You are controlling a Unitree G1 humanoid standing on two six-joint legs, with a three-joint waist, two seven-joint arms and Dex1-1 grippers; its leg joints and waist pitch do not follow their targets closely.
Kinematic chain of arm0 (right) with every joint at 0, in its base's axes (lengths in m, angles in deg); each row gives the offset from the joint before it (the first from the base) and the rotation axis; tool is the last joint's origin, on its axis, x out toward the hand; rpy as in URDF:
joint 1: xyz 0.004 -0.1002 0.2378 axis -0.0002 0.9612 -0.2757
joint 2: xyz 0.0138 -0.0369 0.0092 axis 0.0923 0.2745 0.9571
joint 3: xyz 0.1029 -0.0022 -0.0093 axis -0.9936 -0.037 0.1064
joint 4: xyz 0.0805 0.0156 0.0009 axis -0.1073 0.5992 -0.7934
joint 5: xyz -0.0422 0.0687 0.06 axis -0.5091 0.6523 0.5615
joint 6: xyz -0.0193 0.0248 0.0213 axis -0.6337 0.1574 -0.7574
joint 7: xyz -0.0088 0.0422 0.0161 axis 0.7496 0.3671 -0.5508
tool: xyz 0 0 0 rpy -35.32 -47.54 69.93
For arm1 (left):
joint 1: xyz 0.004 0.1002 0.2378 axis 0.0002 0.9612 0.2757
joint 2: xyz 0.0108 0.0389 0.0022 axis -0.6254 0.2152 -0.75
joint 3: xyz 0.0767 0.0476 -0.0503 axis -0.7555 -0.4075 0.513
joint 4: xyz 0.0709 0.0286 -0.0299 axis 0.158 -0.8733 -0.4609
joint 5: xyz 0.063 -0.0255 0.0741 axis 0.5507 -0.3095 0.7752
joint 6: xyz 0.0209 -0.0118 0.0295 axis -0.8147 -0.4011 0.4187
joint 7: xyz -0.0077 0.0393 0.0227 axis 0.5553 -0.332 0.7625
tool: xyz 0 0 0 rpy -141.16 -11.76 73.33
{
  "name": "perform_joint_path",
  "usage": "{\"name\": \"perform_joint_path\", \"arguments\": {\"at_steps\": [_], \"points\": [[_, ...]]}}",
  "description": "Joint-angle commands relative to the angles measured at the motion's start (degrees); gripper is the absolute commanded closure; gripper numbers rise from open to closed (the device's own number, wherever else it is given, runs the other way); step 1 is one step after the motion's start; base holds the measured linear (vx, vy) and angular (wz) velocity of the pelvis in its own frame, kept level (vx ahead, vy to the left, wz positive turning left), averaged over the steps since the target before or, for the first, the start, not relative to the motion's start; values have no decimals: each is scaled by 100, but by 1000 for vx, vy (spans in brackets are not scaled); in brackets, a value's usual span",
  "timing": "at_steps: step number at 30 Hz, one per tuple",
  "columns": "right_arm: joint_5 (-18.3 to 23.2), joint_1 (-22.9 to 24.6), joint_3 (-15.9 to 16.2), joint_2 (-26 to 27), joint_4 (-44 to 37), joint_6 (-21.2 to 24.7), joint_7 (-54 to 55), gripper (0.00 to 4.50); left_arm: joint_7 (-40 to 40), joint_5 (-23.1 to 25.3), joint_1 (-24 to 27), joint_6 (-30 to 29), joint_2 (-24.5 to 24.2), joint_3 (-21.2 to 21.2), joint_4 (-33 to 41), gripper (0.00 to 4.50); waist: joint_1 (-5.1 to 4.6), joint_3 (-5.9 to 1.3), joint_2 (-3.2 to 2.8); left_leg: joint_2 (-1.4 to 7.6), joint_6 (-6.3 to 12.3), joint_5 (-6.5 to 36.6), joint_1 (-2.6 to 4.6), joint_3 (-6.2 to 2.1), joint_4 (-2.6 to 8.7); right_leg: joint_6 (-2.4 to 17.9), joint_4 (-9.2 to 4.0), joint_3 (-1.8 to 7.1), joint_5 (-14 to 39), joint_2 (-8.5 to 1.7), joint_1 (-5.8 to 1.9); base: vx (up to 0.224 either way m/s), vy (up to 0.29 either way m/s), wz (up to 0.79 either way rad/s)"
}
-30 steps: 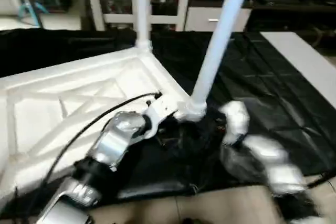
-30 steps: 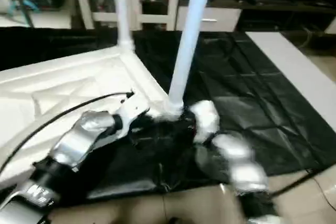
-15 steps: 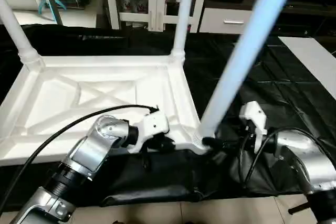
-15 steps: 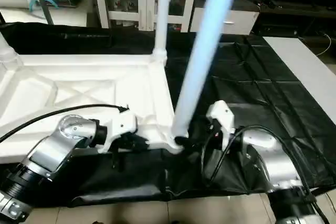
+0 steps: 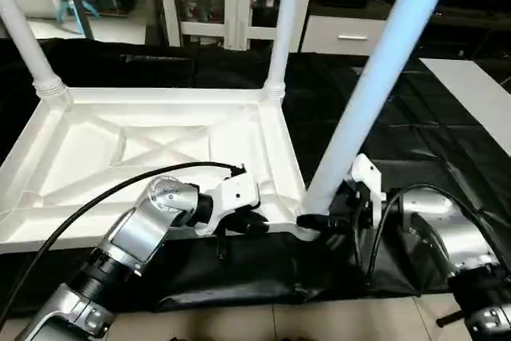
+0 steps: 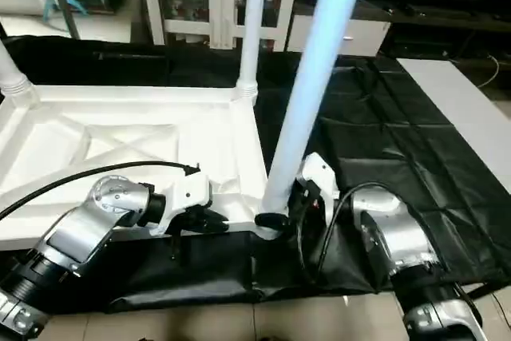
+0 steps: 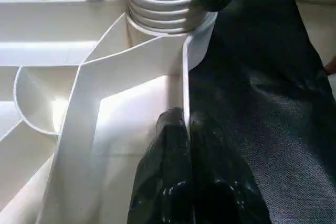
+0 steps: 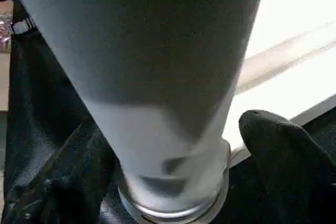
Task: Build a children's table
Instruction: Rotate leg to tighten
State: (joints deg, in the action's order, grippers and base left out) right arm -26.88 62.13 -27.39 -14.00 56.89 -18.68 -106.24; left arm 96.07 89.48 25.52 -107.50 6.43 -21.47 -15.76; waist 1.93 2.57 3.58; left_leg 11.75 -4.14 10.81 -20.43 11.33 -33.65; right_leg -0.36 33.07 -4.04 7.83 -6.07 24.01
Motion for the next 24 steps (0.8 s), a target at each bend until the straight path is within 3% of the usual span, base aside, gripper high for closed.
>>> {"name": "perform_joint_path", "arguments": {"at_steps": [1,3,11,14,19,22,24], "points": [[4,-135,1,3,81,-104,-9,92,137,45,49,-62,33,-280,-49,450,7,-332,22,162,167,1680,18,-73,427,1058,-348,200,2107,-190,-242,0,0,0],[1,-103,-15,19,100,-124,-36,124,133,49,64,-64,36,-283,-46,450,4,-334,23,160,167,1662,16,-72,429,1091,-343,202,2021,-181,-247,0,0,0],[-5,-62,-12,40,134,-170,-110,180,176,56,60,-68,11,-312,-54,450,4,-341,16,159,152,1699,18,-76,427,1112,-339,205,2007,-175,-253,0,0,0],[-10,-60,-17,44,152,-183,-132,184,184,55,65,-70,2,-319,-47,450,4,-341,1,159,156,1697,22,-74,428,1140,-337,206,1956,-173,-251,0,0,0],[-61,-38,-23,101,283,-235,-78,186,213,50,76,-102,-10,-333,-35,450,3,-342,28,158,146,1729,23,-74,425,1134,-341,205,1998,-174,-252,0,0,0],[-173,-127,-146,245,537,-201,452,186,104,36,96,-150,29,-267,-56,450,-5,-339,22,159,123,1781,21,-79,432,1128,-345,206,2049,-178,-249,0,0,0],[-287,-192,-186,348,749,-113,854,186,-159,43,54,-298,163,-150,-160,450,-54,-316,30,154,23,1967,2,-107,459,992,-376,192,2435,-171,-247,0,0,0]]}}
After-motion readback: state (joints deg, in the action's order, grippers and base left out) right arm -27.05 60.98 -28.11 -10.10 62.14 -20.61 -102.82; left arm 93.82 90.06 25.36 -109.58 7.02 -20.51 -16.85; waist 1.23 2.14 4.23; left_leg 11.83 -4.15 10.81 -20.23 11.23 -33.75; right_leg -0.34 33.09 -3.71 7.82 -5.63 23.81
